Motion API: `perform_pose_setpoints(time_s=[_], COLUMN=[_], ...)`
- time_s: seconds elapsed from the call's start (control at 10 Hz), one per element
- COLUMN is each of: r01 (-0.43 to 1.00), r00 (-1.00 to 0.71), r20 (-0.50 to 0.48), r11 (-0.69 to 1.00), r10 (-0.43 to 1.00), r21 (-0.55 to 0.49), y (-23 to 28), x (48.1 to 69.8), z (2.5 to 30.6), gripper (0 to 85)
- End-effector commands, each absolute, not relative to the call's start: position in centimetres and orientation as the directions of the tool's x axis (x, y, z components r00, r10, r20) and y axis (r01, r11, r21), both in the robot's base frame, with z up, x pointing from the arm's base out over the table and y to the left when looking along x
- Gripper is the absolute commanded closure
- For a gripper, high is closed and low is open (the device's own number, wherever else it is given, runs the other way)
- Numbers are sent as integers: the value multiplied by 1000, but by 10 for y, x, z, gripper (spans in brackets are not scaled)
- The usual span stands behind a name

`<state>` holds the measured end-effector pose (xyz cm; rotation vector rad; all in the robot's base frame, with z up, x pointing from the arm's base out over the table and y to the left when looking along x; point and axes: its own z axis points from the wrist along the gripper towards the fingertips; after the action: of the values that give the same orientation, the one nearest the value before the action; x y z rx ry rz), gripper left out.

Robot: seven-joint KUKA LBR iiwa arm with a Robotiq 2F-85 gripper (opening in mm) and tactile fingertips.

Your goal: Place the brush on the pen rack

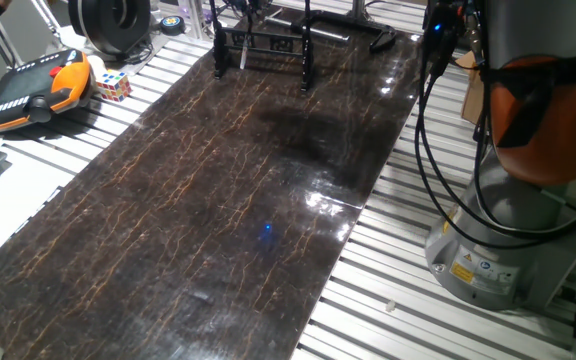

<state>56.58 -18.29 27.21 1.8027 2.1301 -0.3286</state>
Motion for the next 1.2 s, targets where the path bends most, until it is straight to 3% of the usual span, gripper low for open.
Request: perform_pose_setpoints(time_s=[0.0, 1.1], r01=[985, 983], r00=[-138, -155], r20=[-396, -394], r11=[168, 183], r10=[908, 906], r21=[41, 35], y=[-183, -183], x=[566, 566], z=[272, 272], gripper=[840, 840])
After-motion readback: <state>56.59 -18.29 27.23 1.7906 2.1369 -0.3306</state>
